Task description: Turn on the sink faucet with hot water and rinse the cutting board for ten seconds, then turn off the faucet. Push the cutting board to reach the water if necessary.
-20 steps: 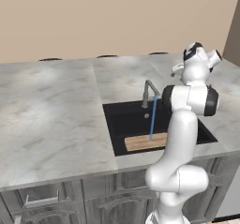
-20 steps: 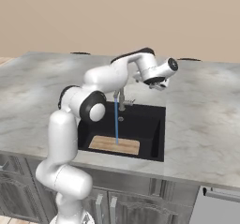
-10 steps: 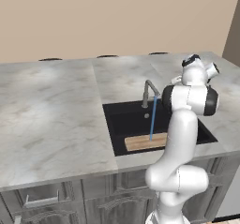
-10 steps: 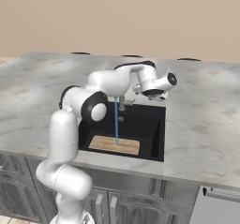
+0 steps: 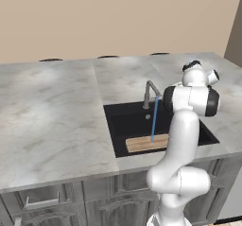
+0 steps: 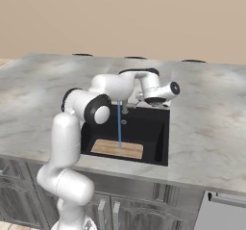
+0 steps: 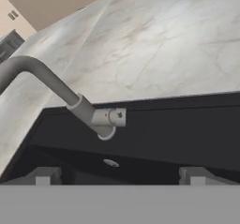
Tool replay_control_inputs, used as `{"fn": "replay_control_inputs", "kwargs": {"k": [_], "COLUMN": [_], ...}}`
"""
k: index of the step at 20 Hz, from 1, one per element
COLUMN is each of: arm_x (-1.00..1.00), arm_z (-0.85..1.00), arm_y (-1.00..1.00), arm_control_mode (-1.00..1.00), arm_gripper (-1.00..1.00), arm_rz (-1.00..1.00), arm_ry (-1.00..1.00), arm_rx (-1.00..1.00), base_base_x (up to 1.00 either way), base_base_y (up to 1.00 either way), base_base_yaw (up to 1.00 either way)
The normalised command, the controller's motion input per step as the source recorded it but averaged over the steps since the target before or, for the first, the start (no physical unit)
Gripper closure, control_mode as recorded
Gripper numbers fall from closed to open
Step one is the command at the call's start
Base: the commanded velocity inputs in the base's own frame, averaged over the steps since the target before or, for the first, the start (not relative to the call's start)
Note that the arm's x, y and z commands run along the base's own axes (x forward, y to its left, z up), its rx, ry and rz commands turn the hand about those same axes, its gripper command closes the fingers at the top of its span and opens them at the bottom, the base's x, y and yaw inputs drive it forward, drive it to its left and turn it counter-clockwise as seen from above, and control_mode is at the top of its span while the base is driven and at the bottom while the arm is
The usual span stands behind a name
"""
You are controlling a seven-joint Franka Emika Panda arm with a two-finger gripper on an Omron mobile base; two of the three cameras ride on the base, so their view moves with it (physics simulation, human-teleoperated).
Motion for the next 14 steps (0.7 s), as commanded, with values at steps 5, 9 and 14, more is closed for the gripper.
{"fn": "replay_control_inputs", "kwargs": {"k": [5, 9, 14], "arm_x": [0.34, 0.33, 0.15], "arm_z": [-0.2, -0.19, -0.05], "arm_y": [0.0, 0.01, 0.01], "arm_control_mode": [-1.0, -1.0, -1.0], "arm_gripper": [-1.0, -1.0, -1.0], "arm_rz": [0.03, 0.01, 0.0], "arm_ry": [0.0, 0.0, 0.0], "arm_rx": [0.0, 0.0, 0.0], "base_base_x": [0.0, 0.0, 0.0], "base_base_y": [0.0, 0.0, 0.0], "base_base_yaw": [0.0, 0.0, 0.0]}}
